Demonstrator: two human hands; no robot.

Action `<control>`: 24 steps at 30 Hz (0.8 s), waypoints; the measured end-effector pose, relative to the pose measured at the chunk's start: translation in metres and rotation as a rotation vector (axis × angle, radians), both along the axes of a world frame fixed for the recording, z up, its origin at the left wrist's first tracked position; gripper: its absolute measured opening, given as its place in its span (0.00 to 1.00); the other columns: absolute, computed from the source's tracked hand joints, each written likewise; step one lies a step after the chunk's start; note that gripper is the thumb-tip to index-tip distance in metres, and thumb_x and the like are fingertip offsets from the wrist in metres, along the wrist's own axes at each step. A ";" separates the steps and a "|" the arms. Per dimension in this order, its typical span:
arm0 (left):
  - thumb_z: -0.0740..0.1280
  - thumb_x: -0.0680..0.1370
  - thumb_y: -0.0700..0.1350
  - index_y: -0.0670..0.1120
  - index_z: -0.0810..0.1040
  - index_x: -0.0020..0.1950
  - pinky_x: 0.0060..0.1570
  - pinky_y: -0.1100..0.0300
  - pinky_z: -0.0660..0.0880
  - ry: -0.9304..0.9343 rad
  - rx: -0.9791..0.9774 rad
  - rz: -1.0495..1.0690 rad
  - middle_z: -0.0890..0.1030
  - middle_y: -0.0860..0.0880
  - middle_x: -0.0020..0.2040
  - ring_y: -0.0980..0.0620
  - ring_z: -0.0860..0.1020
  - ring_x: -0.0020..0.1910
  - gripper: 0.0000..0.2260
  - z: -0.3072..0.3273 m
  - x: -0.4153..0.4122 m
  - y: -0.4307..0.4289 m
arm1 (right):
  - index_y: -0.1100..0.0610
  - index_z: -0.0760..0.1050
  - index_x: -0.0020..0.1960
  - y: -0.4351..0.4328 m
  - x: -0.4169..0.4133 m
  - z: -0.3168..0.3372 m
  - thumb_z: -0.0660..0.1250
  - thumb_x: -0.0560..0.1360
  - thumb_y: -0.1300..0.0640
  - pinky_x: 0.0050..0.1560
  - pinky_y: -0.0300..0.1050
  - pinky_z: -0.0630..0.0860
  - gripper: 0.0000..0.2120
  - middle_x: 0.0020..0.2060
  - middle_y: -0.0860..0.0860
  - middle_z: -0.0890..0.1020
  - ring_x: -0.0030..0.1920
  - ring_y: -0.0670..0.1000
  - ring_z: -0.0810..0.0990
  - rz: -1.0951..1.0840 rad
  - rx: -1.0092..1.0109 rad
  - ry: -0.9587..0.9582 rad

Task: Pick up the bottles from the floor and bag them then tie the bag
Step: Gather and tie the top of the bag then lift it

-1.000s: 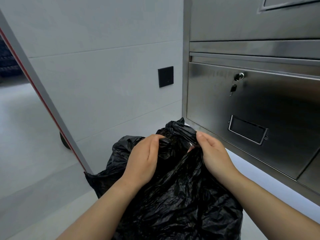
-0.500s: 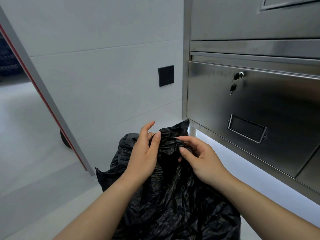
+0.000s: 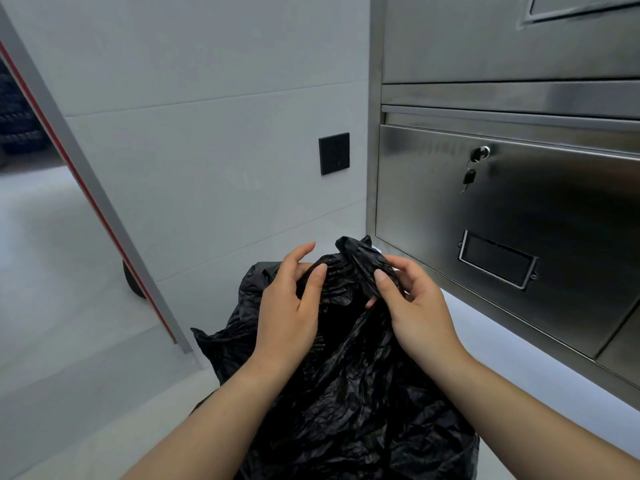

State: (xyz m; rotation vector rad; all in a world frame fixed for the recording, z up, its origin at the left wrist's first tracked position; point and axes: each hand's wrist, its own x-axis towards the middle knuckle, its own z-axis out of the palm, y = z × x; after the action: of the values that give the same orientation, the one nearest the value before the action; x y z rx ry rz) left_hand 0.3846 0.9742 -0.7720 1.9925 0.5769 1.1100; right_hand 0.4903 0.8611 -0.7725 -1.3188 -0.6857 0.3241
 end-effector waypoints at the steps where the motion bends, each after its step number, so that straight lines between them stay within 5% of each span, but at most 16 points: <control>1: 0.62 0.77 0.55 0.61 0.70 0.62 0.43 0.75 0.69 0.002 0.004 -0.010 0.82 0.58 0.43 0.61 0.78 0.41 0.13 0.000 0.000 -0.001 | 0.46 0.75 0.53 0.000 0.000 0.001 0.64 0.77 0.55 0.34 0.38 0.77 0.07 0.42 0.47 0.84 0.32 0.45 0.81 -0.001 0.008 0.008; 7: 0.67 0.75 0.52 0.56 0.71 0.61 0.43 0.77 0.68 0.059 0.064 -0.061 0.84 0.60 0.43 0.66 0.78 0.43 0.15 -0.006 0.003 -0.010 | 0.48 0.75 0.56 0.003 -0.001 0.002 0.69 0.72 0.53 0.41 0.35 0.76 0.12 0.42 0.45 0.85 0.40 0.44 0.83 0.073 0.014 0.034; 10: 0.67 0.75 0.53 0.57 0.70 0.61 0.42 0.73 0.70 0.077 0.031 -0.098 0.84 0.59 0.43 0.60 0.80 0.40 0.15 -0.007 0.005 -0.015 | 0.49 0.76 0.53 0.002 0.000 -0.002 0.73 0.70 0.57 0.45 0.35 0.77 0.14 0.44 0.46 0.85 0.44 0.43 0.83 0.040 -0.029 0.006; 15: 0.70 0.69 0.57 0.57 0.73 0.60 0.45 0.76 0.70 0.287 0.111 -0.218 0.83 0.61 0.46 0.69 0.78 0.44 0.21 -0.005 0.003 -0.011 | 0.50 0.75 0.47 -0.001 0.015 0.009 0.72 0.70 0.64 0.40 0.29 0.74 0.12 0.37 0.43 0.83 0.38 0.38 0.81 -0.044 0.034 -0.078; 19: 0.70 0.67 0.51 0.56 0.78 0.55 0.49 0.71 0.72 0.310 0.209 -0.154 0.82 0.63 0.45 0.67 0.78 0.46 0.17 0.003 0.001 -0.001 | 0.49 0.75 0.45 -0.002 0.024 0.013 0.72 0.70 0.63 0.39 0.27 0.73 0.11 0.35 0.41 0.83 0.37 0.36 0.80 -0.077 0.038 -0.114; 22: 0.65 0.66 0.53 0.53 0.81 0.51 0.51 0.70 0.70 0.302 0.325 -0.120 0.78 0.66 0.41 0.68 0.75 0.45 0.15 0.012 -0.004 0.008 | 0.49 0.75 0.45 -0.002 0.030 0.011 0.71 0.71 0.62 0.39 0.30 0.73 0.09 0.34 0.42 0.82 0.33 0.37 0.79 -0.098 0.001 -0.092; 24: 0.65 0.69 0.51 0.54 0.80 0.49 0.51 0.64 0.72 0.303 0.211 -0.199 0.80 0.65 0.42 0.66 0.77 0.45 0.11 0.013 -0.009 0.012 | 0.50 0.76 0.46 -0.002 0.033 0.008 0.71 0.72 0.60 0.38 0.35 0.73 0.07 0.29 0.40 0.80 0.30 0.37 0.77 -0.087 -0.029 -0.055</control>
State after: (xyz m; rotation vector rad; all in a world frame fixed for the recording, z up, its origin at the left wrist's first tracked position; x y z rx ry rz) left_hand 0.3758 0.9866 -0.7586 2.3670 0.4147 0.7802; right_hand 0.5237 0.8592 -0.7646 -1.3849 -0.6697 0.2287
